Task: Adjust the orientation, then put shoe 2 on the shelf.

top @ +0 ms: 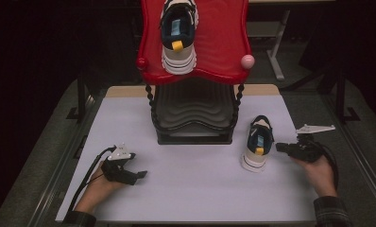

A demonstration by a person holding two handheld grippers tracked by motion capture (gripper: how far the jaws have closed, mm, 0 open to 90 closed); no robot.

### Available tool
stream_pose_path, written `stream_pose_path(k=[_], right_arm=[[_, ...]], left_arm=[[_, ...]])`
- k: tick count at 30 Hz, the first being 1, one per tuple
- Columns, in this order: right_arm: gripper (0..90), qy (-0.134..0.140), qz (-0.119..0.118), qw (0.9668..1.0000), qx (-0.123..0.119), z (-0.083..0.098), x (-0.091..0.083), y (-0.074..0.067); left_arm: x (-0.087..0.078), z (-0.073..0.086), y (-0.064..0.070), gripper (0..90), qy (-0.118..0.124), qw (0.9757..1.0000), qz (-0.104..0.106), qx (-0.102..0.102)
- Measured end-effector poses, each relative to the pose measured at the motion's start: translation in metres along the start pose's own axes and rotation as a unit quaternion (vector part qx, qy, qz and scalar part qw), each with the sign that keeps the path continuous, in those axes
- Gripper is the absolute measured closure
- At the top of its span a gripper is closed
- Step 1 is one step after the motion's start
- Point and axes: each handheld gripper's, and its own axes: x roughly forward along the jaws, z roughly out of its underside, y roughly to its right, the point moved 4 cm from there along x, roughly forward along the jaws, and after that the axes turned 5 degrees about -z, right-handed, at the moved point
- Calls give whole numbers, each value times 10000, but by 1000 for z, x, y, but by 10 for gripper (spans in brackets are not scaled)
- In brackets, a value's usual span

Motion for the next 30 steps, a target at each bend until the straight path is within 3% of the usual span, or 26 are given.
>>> stream_pose_path(k=[6,7,11,16,22,30], right_arm=[[679,418,-34,9991,93,-7,-21,4],[609,592,-107,9982,59,-14,-26,2],[517,814,-302,9962,18,-30,-32,-7],[479,873,-634,9941,-117,-48,-26,-15],[468,893,-733,9931,-215,-65,-13,-18],[458,809,-824,9930,-238,-71,7,-16]], left_arm=[[0,0,0,128,0,10000,0,1],[0,0,0,128,2,10000,0,-1],[0,0,0,128,1,10000,4,-4],[0,0,0,128,3,10000,2,-3],[0,0,0,128,4,10000,1,-5],[0,0,0,128,16,10000,2,-19]])
